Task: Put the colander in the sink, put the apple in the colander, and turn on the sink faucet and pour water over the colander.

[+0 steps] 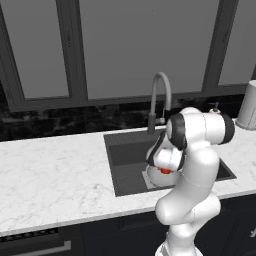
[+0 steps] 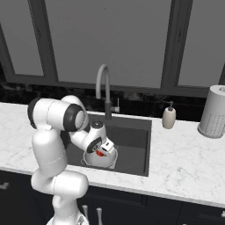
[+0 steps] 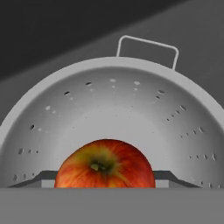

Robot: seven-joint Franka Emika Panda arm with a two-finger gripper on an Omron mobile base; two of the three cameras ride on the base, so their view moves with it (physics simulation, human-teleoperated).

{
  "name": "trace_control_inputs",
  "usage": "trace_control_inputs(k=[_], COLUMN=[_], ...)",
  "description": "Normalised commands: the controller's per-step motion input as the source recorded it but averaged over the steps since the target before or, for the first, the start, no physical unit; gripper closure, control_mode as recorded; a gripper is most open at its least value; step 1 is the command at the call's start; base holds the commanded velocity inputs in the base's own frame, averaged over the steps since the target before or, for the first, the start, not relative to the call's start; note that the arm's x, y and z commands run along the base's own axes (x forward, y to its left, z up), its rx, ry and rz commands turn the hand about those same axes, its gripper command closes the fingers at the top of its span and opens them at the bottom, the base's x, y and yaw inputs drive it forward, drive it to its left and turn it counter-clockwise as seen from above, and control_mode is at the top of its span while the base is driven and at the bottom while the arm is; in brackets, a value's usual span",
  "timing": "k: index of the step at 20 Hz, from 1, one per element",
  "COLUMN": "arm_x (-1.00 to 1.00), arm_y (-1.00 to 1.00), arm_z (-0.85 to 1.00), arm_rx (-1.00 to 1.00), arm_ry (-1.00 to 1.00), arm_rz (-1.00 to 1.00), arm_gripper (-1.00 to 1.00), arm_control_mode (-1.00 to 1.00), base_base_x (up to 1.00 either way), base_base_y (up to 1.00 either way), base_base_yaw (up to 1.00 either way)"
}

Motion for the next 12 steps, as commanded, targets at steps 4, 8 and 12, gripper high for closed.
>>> trace_control_inputs(k=[4,8,12], arm_x=[0.14,0.10,0.05], arm_y=[0.01,0.06,0.11], arm_z=[-0.21,-0.19,-0.16], arm_rx=[0.00,0.00,0.00], arm_ry=[0.00,0.00,0.00], arm_rz=[0.00,0.00,0.00], arm_gripper=[1.00,1.00,1.00], arm_control_mode=[-1.00,-1.00,-1.00], base_base_x=[0.00,0.00,0.00], base_base_y=[0.00,0.00,0.00], base_base_yaw=[0.00,0.00,0.00])
